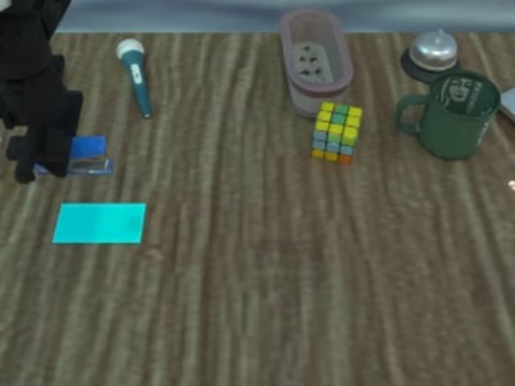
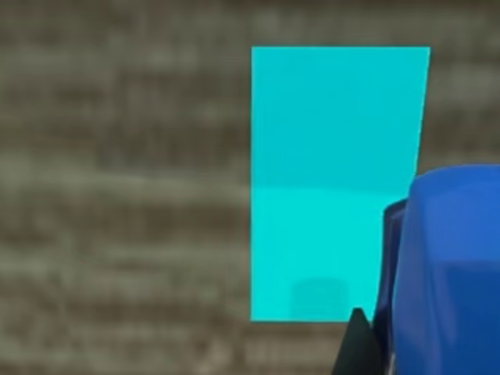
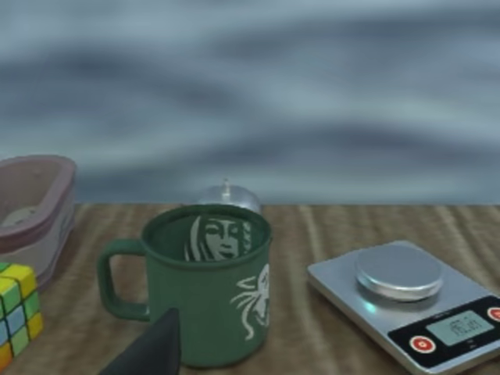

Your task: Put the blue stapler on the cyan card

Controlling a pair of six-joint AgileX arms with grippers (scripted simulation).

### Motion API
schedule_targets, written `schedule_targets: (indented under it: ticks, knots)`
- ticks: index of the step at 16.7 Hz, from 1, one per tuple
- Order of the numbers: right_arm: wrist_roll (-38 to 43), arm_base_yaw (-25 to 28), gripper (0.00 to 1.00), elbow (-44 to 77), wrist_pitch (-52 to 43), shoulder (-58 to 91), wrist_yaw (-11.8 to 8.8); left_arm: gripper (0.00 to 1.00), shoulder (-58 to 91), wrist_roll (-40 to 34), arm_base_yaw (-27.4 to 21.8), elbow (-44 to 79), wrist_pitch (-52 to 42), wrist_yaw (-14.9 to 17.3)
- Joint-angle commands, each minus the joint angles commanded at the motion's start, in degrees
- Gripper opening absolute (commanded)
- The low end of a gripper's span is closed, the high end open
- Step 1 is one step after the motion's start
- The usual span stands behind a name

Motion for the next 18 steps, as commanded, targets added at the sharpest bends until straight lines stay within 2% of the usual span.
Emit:
schedule_targets:
  ticks: [3,9,14,18]
  knots:
    - [0.00,0.00,1.00,0.00,0.00,0.00,0.00,0.00,1.21,-0.14,0.06,-3.18,4.02,0.00]
    - [0.00,0.00,1.00,0.00,0.00,0.00,0.00,0.00,5.56,-0.47,-0.17,-13.30,19.08,0.01]
    - [0.00,0.00,1.00,0.00,0.00,0.00,0.00,0.00,6.05,-0.54,-0.21,-14.33,20.26,0.03]
    - [0.00,0.00,1.00,0.00,0.00,0.00,0.00,0.30,6.05,-0.54,-0.21,-14.33,20.26,0.03]
